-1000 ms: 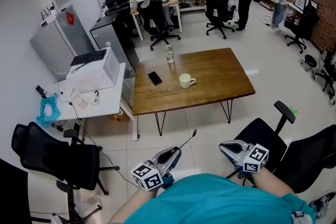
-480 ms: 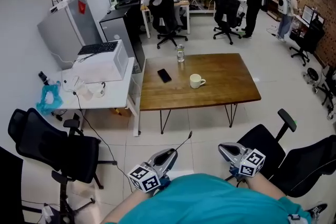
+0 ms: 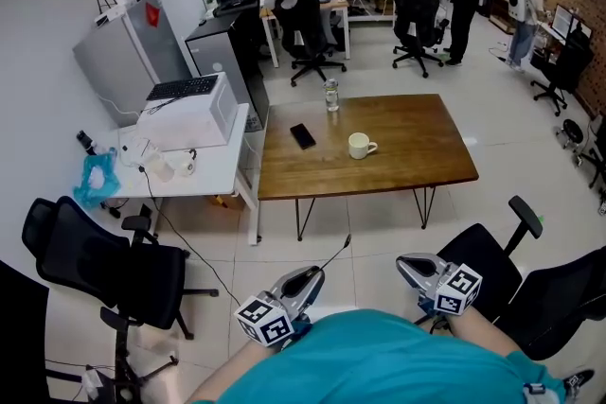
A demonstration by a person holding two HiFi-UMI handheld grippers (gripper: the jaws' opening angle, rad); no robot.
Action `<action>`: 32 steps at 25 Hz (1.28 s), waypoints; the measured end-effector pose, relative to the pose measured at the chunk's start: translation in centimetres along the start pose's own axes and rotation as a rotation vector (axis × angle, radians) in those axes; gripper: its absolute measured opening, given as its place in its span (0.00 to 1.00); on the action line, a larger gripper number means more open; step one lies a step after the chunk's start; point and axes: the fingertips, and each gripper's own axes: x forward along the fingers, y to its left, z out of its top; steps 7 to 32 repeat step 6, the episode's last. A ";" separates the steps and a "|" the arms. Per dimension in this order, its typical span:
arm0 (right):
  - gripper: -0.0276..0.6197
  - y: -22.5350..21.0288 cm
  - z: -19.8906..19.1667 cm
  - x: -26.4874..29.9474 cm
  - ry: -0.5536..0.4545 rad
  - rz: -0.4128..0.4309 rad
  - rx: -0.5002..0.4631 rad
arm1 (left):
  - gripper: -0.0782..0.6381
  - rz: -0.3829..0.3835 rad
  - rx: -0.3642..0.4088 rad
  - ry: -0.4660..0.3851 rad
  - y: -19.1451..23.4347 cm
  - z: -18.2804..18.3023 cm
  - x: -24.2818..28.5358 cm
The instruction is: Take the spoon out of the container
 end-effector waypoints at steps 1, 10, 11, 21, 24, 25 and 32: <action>0.04 -0.1 0.0 0.1 -0.001 0.001 -0.001 | 0.18 -0.004 0.009 0.001 0.1 0.1 0.1; 0.04 -0.2 0.0 1.3 0.009 0.006 -0.004 | 0.18 0.005 -0.003 -0.008 1.3 0.6 -0.6; 0.04 -0.2 0.0 1.3 0.009 0.006 -0.004 | 0.18 0.005 -0.003 -0.008 1.3 0.6 -0.6; 0.04 -0.2 0.0 1.3 0.009 0.006 -0.004 | 0.18 0.005 -0.003 -0.008 1.3 0.6 -0.6; 0.04 -0.2 0.0 1.3 0.009 0.006 -0.004 | 0.18 0.005 -0.003 -0.008 1.3 0.6 -0.6; 0.04 -0.2 0.0 1.3 0.009 0.006 -0.004 | 0.18 0.005 -0.003 -0.008 1.3 0.6 -0.6; 0.04 -0.2 0.0 1.3 0.009 0.006 -0.004 | 0.18 0.005 -0.003 -0.008 1.3 0.6 -0.6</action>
